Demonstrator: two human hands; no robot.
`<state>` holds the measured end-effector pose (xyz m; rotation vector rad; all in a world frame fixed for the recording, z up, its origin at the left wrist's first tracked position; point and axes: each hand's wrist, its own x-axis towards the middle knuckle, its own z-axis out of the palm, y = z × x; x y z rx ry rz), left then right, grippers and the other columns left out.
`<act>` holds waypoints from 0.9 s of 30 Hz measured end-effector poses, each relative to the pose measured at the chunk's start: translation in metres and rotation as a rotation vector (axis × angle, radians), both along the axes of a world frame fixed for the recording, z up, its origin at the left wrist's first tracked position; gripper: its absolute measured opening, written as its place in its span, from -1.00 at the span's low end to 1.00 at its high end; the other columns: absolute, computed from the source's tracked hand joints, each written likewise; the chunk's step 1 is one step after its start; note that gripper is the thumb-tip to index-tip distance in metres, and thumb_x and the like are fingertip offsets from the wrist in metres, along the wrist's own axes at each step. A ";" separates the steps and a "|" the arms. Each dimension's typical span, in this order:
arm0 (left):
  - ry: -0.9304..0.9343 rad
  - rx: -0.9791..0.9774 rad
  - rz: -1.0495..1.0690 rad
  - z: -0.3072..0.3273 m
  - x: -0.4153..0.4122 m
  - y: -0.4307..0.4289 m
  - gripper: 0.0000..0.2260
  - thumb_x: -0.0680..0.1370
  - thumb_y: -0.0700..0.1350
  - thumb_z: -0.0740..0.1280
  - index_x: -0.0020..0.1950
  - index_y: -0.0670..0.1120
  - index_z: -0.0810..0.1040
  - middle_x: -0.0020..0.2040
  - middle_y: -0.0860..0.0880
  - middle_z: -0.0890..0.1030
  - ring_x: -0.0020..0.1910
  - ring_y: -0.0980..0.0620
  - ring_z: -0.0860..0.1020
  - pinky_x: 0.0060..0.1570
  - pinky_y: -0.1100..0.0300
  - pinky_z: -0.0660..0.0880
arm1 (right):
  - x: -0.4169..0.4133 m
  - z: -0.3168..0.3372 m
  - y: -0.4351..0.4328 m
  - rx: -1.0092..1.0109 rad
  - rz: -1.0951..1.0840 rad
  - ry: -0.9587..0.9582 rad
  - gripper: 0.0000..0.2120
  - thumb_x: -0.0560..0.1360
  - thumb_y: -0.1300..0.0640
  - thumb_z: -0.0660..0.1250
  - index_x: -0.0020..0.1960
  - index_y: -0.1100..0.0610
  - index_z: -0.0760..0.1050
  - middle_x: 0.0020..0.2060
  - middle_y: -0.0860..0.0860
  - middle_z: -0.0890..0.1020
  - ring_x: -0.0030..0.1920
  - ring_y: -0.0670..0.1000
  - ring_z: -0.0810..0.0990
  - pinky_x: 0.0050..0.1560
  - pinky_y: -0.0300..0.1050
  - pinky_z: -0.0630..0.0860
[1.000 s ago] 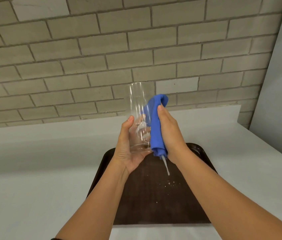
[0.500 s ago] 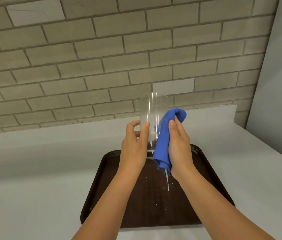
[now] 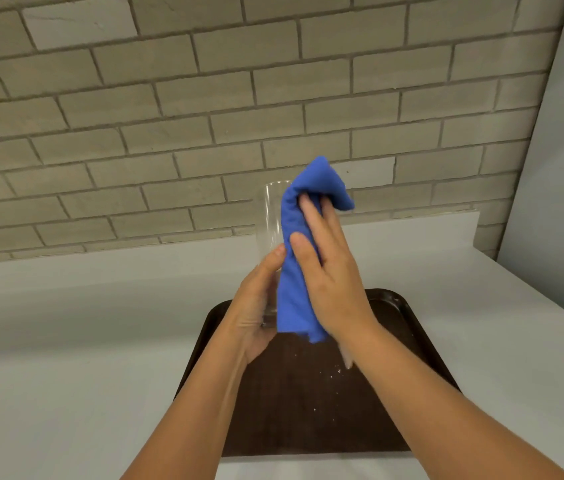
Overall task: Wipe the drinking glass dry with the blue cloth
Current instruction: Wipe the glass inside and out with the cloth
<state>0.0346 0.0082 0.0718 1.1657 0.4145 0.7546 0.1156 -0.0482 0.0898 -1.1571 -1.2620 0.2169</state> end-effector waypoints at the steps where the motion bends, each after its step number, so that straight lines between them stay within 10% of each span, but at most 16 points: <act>1: -0.008 -0.006 -0.047 0.001 -0.001 0.001 -0.69 0.31 0.16 0.39 -0.12 -0.01 0.71 -0.14 -0.05 0.72 -0.19 0.02 0.68 -0.16 0.13 0.61 | 0.006 0.008 0.004 0.001 0.014 0.040 -0.55 0.54 -0.01 0.06 0.37 -0.23 0.01 0.48 -0.14 0.11 0.40 -0.34 0.07 0.31 -0.54 0.07; 11: -0.046 -0.065 -0.011 -0.007 0.006 0.008 -0.14 0.05 0.27 0.51 0.22 -0.19 0.53 -0.06 -0.12 0.64 -0.13 -0.05 0.62 -0.14 0.08 0.58 | 0.003 -0.019 -0.008 -0.231 0.159 0.466 -0.58 0.54 -0.10 0.04 0.39 -0.19 0.17 0.19 -0.11 0.50 0.14 -0.06 0.52 0.20 -0.10 0.46; 17: 0.270 0.171 0.229 0.002 0.016 -0.004 -0.68 0.37 0.24 0.30 -0.09 0.04 0.57 -0.17 0.01 0.62 -0.10 0.02 0.58 -0.01 0.14 0.48 | 0.008 -0.026 -0.008 -0.243 0.081 0.652 -0.74 0.55 -0.06 0.06 0.21 -0.15 0.33 -0.13 -0.14 0.53 -0.13 -0.12 0.54 -0.14 -0.24 0.47; 20: 0.412 0.374 0.434 0.009 0.022 -0.003 -0.47 0.46 0.23 0.22 0.31 -0.04 0.40 0.08 -0.07 0.58 0.09 -0.09 0.56 0.13 0.06 0.47 | 0.011 -0.023 -0.006 -0.223 0.056 0.700 -0.69 0.55 -0.05 0.06 0.23 -0.01 0.39 -0.19 -0.07 0.54 -0.23 -0.09 0.53 -0.24 -0.25 0.44; 27: 0.471 0.462 0.428 0.015 0.020 -0.004 -0.45 0.50 0.18 0.20 0.40 -0.05 0.20 0.11 -0.04 0.51 -0.02 0.03 0.52 -0.09 0.21 0.38 | 0.005 -0.022 -0.003 -0.167 -0.020 0.479 -0.59 0.57 -0.01 0.03 0.41 -0.12 0.16 0.07 -0.04 0.54 -0.02 -0.08 0.55 0.03 -0.10 0.50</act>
